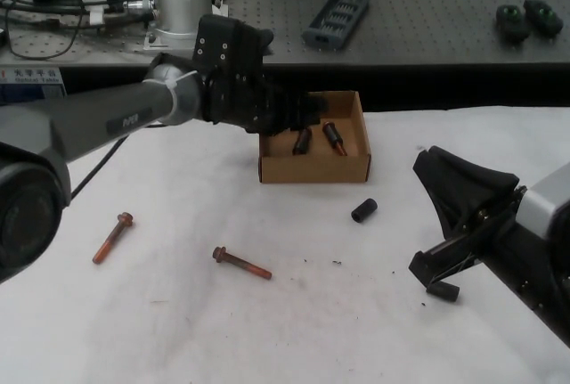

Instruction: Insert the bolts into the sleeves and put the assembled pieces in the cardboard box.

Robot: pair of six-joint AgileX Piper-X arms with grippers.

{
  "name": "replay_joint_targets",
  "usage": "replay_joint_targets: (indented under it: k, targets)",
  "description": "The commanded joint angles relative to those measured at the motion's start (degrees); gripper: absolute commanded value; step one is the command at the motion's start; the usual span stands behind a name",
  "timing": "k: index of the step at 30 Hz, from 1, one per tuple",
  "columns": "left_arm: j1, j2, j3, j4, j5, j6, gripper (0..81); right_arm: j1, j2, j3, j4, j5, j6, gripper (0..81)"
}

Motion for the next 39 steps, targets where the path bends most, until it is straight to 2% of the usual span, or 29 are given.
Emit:
replay_joint_targets:
  k: [1,3,5,8,11,12,17,20,22,27,31,37,39]
  targets:
    - [0.1,-3.3,-0.8,0.4,2.9,2.0,41.4,-0.5,-0.6,0.0,-1.8,1.8,-0.4,6.9]
    - [0.1,-5.1,-0.8,1.1,5.5,4.6,40.5,-0.4,-0.6,0.1,-1.8,3.4,-2.3,6.9]
    - [0.2,-7.3,-0.8,2.1,9.4,7.8,35.2,-0.4,-0.6,0.6,-2.1,6.3,-3.5,6.9]
    - [0.3,-11.5,-0.8,6.2,12.9,11.8,21.5,-0.4,-1.1,2.2,-4.9,12.0,-4.0,6.9]
    - [0.6,-16.3,-0.8,13.6,12.7,18.1,1.4,-0.4,-2.2,4.4,-9.8,14.1,-4.0,6.9]
    - [0.7,-17.8,-0.8,16.0,12.7,20.8,0.3,-0.4,-2.6,5.3,-11.6,14.1,-4.0,6.9]
    - [0.8,-24.6,-0.5,31.5,12.7,30.2,0.7,-0.4,-5.5,7.7,-14.5,14.5,-5.2,6.9]
    - [0.8,-28.2,-0.5,39.2,12.7,31.9,0.7,-0.4,-7.6,8.6,-13.8,16.3,-10.6,6.9]
    - [0.8,-30.9,-0.5,43.9,12.9,32.0,0.7,-0.4,-9.5,9.2,-13.4,17.5,-11.1,6.9]
    - [0.8,-38.9,1.5,51.8,18.4,34.0,0.7,-0.4,-13.2,10.1,-12.3,18.6,-11.1,6.9]
    - [0.8,-49.7,12.7,47.0,16.2,31.3,0.7,-0.4,-13.8,10.1,-10.9,18.6,-10.8,6.9]
    - [0.8,-70.8,40.3,29.5,0.2,21.0,0.7,-0.4,-13.8,10.0,-10.8,18.0,-6.7,6.9]
    - [0.8,-77.8,50.4,21.4,-2.5,17.3,0.7,-0.4,-13.8,10.0,-10.8,17.9,-6.1,6.9]
